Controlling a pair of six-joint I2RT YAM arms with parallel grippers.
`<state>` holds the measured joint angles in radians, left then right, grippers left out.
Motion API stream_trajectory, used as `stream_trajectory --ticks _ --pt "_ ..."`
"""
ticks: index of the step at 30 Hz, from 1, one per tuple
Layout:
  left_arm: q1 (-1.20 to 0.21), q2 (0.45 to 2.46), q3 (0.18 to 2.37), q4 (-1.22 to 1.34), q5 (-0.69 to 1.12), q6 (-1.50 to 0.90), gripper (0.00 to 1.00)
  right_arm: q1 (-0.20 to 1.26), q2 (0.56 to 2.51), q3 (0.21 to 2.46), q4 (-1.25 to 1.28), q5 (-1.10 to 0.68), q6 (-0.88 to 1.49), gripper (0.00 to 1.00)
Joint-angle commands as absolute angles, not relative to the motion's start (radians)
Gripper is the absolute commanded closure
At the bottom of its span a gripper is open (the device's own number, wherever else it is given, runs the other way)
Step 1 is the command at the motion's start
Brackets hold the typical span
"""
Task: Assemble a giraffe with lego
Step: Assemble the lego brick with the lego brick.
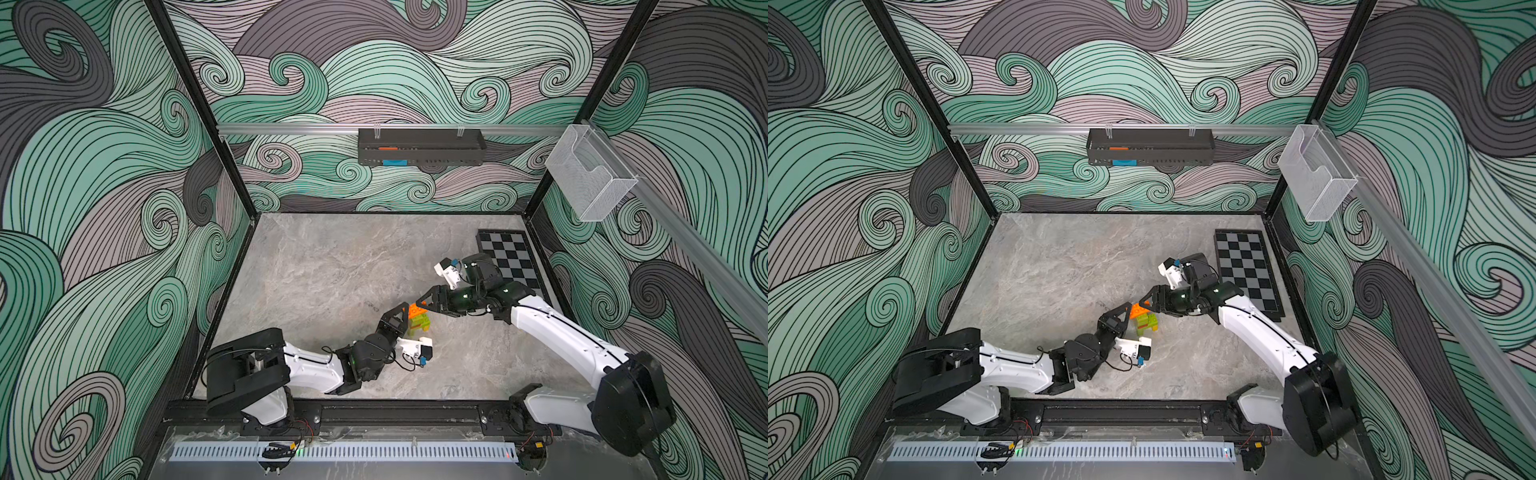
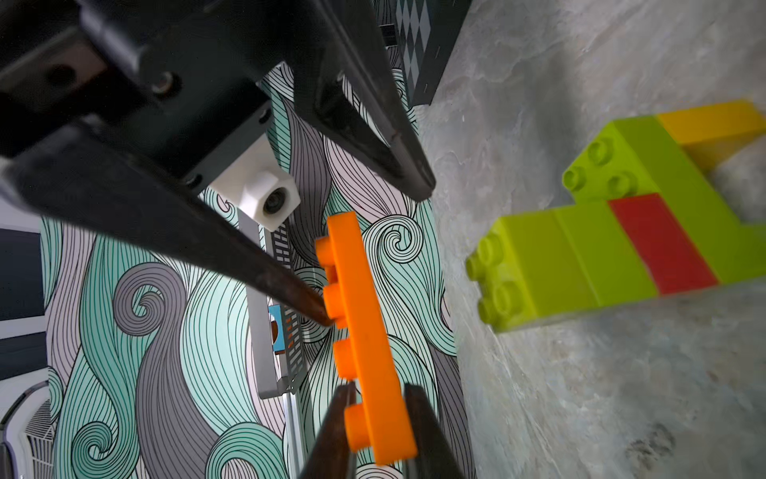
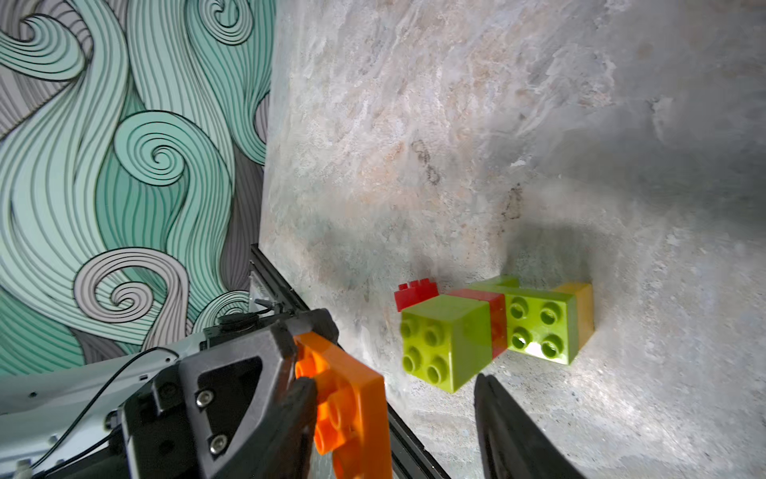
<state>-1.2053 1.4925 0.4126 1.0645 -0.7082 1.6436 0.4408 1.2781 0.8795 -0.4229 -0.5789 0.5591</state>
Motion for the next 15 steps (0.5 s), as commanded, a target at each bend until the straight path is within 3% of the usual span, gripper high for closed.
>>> stream_trajectory --ticks 1,15 --pt "-1.198 1.460 0.353 1.081 -0.715 1.679 1.00 0.439 1.279 0.877 -0.411 -0.589 0.548 0.38" --pt "-1.165 1.506 0.403 1.076 -0.635 1.619 1.00 0.439 1.314 0.841 -0.382 -0.590 0.549 0.45"
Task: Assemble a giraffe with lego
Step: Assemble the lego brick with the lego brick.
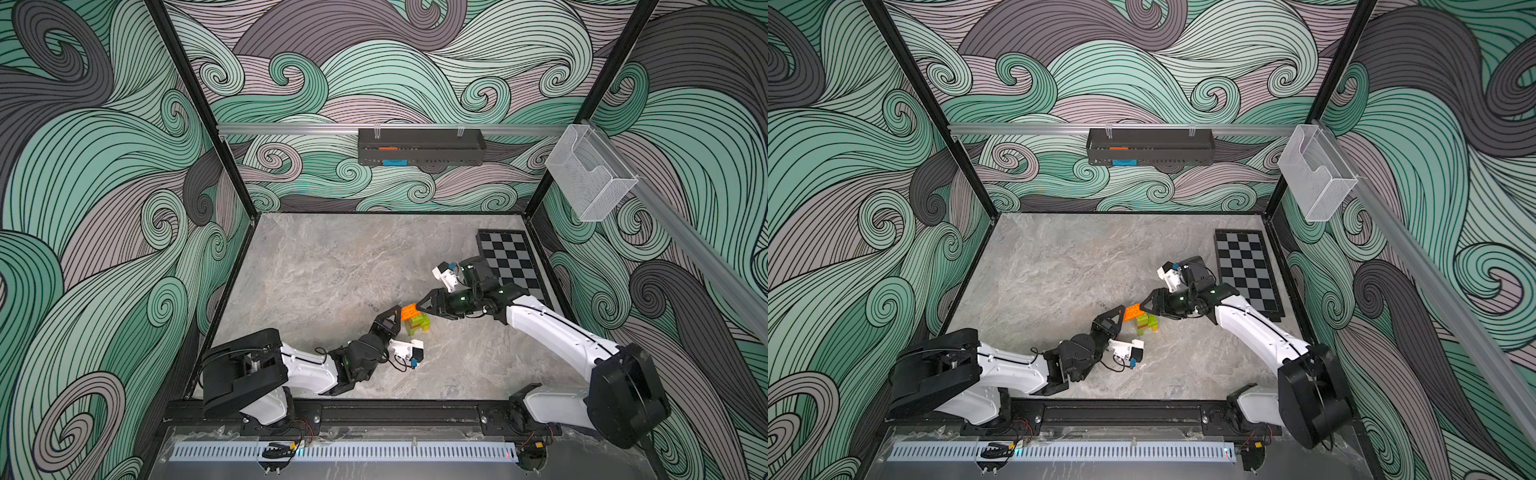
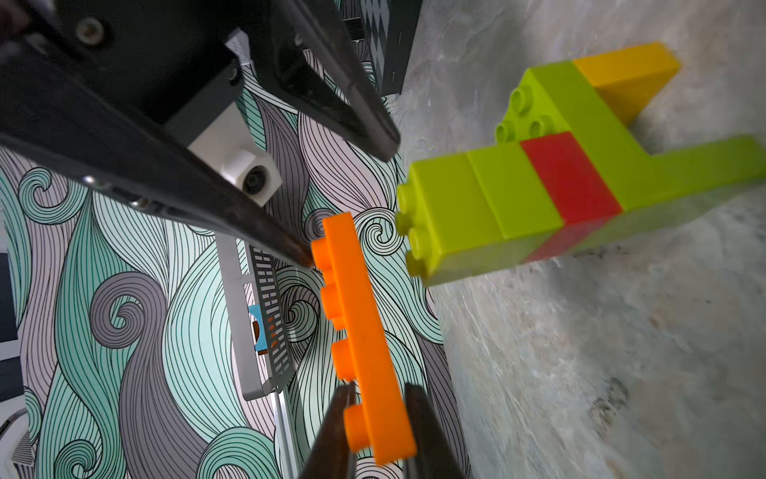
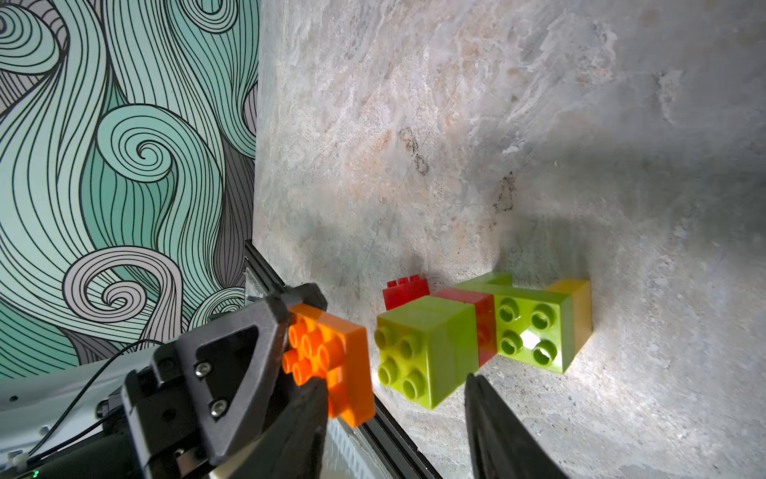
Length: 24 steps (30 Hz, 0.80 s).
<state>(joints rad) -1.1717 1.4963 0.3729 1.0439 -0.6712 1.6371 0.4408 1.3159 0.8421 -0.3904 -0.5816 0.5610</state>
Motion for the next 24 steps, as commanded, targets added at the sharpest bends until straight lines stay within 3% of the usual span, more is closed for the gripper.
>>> stream_trajectory --ticks 1,24 --pt "-1.166 1.508 0.403 1.069 -0.633 1.616 1.00 0.440 1.317 0.841 -0.382 -0.592 0.546 0.45" --pt "-1.160 1.530 0.426 0.896 -0.651 1.570 1.00 0.451 1.376 0.830 -0.369 -0.607 0.531 0.58"
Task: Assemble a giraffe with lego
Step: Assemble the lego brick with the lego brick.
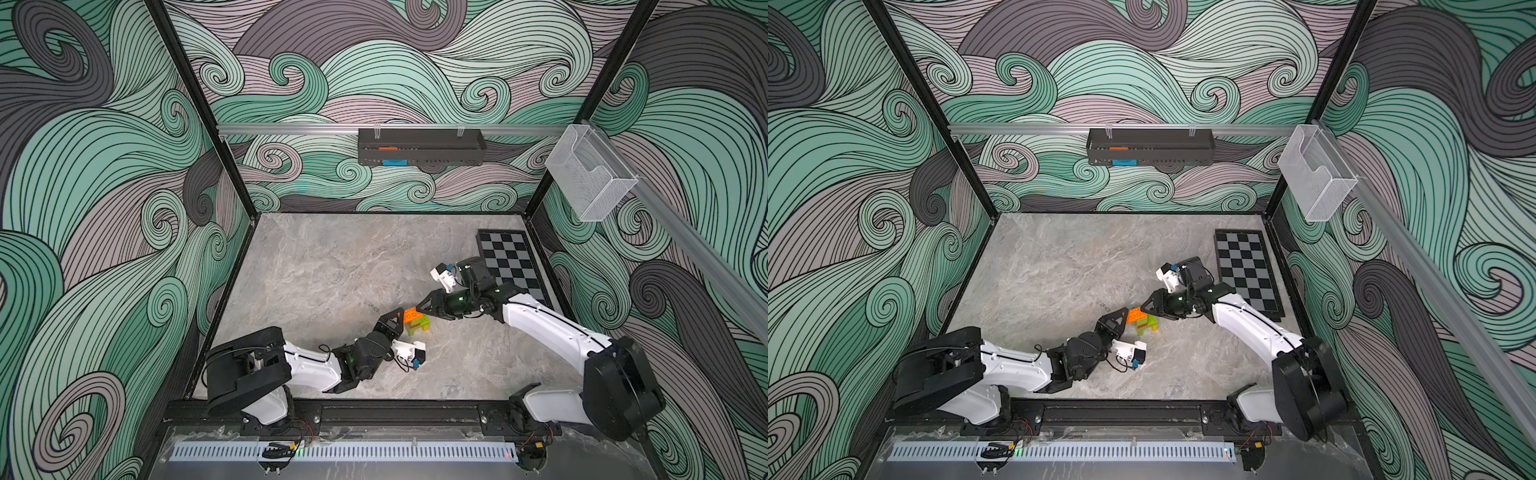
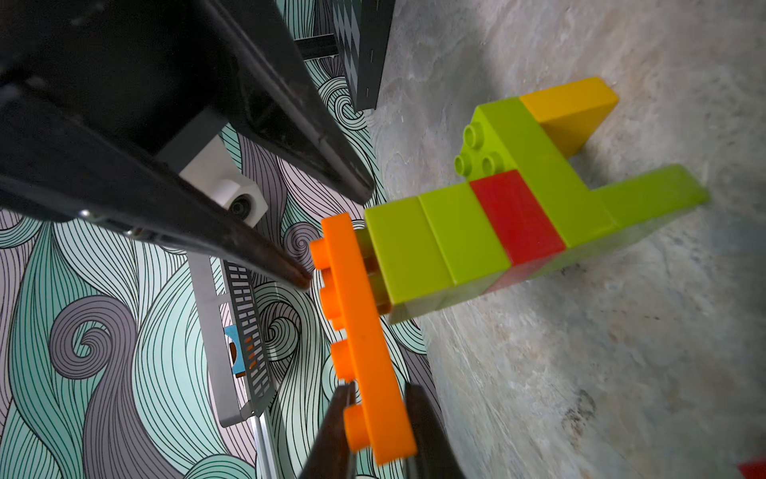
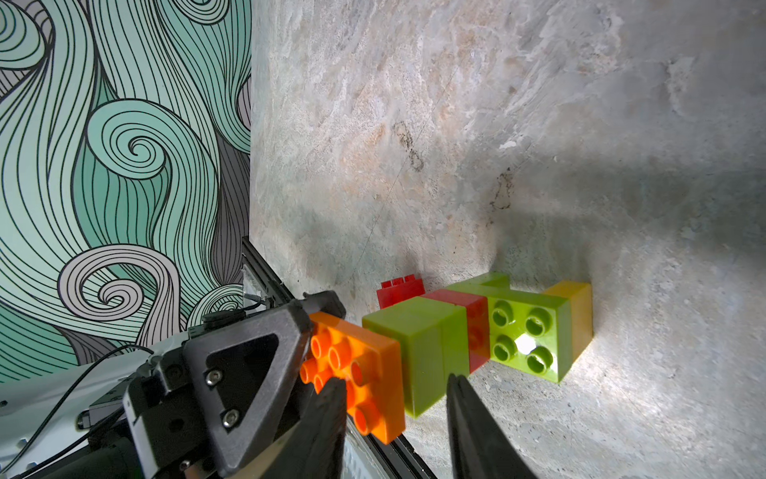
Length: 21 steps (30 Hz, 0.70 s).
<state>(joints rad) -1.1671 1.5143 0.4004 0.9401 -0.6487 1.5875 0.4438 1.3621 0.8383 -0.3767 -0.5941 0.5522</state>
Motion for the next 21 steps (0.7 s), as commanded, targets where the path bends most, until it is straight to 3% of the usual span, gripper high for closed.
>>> stream_trajectory --ticks 1,21 --pt "-1.161 1.531 0.426 0.896 -0.650 1.570 1.00 0.452 1.378 0.829 -0.369 -0.607 0.530 0.58" --pt "-1.160 1.517 0.371 0.825 -0.606 1.582 1.00 0.458 1.419 0.778 -0.418 -0.516 0.488 0.66"
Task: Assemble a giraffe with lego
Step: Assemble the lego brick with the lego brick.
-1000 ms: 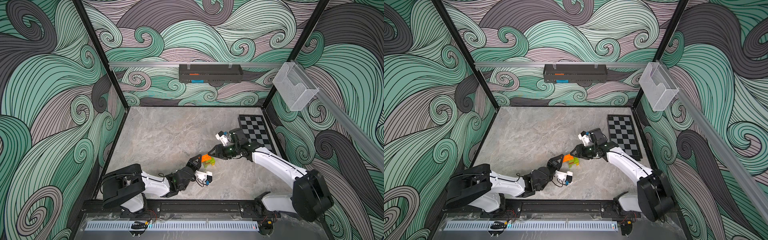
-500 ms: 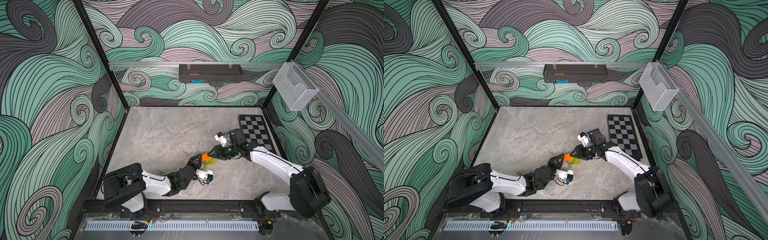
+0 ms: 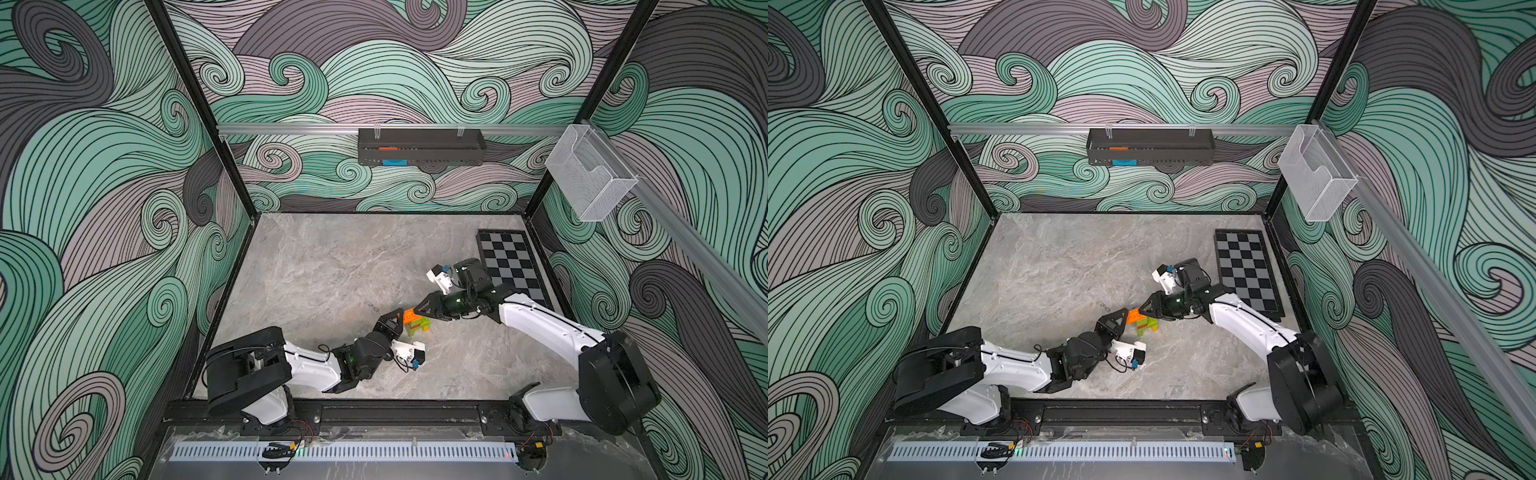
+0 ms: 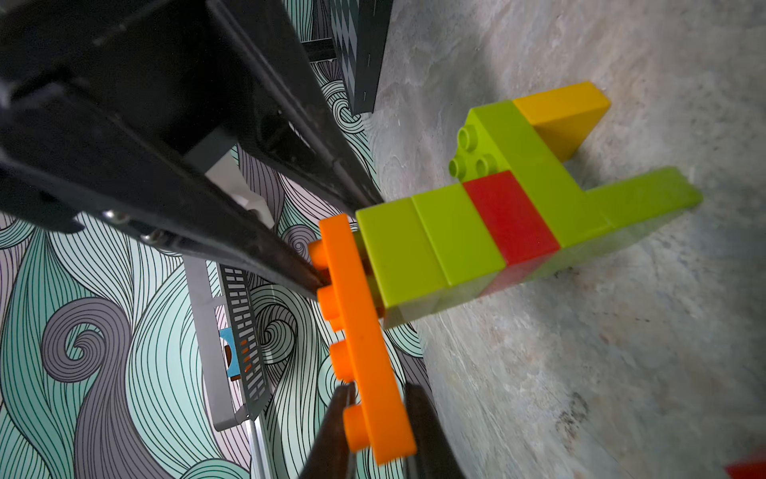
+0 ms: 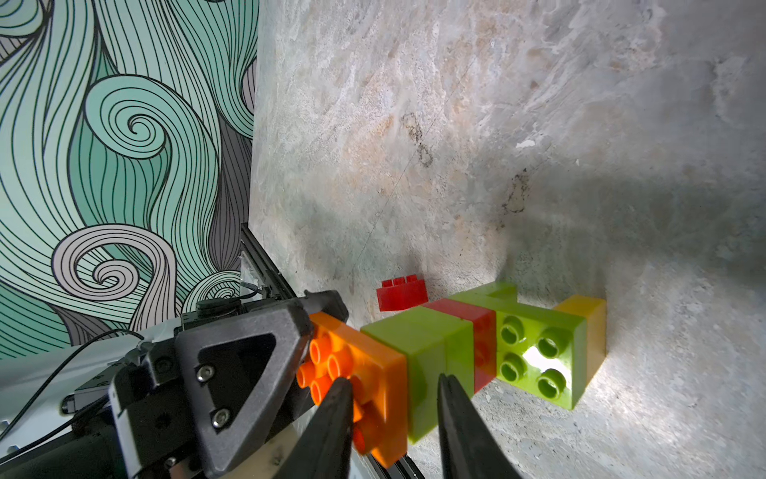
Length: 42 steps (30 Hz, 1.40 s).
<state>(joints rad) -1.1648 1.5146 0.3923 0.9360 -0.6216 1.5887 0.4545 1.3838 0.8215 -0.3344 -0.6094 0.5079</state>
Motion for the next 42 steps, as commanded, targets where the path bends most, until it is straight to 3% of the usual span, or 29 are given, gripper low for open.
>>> stream_trajectory --ticks 1,6,7,12,14,16,17,26,29,32,35,42 --pt "-1.160 1.515 0.372 0.815 -0.610 1.576 1.00 0.459 1.426 0.779 -0.425 -0.508 0.485 0.68" --pt "-1.160 1.506 0.391 0.783 -0.627 1.568 0.99 0.459 1.437 0.779 -0.480 -0.452 0.460 0.69" --pt "-1.159 1.505 0.396 0.776 -0.630 1.571 0.79 0.458 1.432 0.775 -0.489 -0.437 0.454 0.69" --pt "-1.160 1.492 0.410 0.762 -0.645 1.571 0.55 0.460 1.414 0.758 -0.539 -0.372 0.445 0.70" --pt "-1.160 1.479 0.407 0.764 -0.654 1.573 0.35 0.462 1.415 0.758 -0.562 -0.342 0.442 0.70" --pt "-1.162 1.458 0.404 0.775 -0.673 1.576 0.05 0.463 1.415 0.750 -0.573 -0.319 0.446 0.70" --pt "-1.163 1.448 0.403 0.780 -0.685 1.581 0.01 0.463 1.418 0.747 -0.570 -0.308 0.450 0.71" --pt "-1.144 1.330 0.377 0.685 -0.833 1.507 0.01 0.455 1.370 0.799 -0.617 -0.280 0.463 0.70" --pt "-1.119 1.302 0.418 0.495 -0.895 1.369 0.01 0.437 1.336 0.807 -0.632 -0.258 0.484 0.70" --pt "-1.072 1.278 0.572 0.031 -0.913 1.029 0.01 0.422 1.300 0.811 -0.639 -0.254 0.501 0.69" --pt "-1.000 1.279 0.819 -0.558 -0.688 0.592 0.01 0.419 1.260 0.831 -0.639 -0.274 0.507 0.63" --pt "-0.961 1.315 0.964 -0.823 -0.316 0.336 0.01 0.400 1.152 0.902 -0.661 -0.327 0.515 0.49"
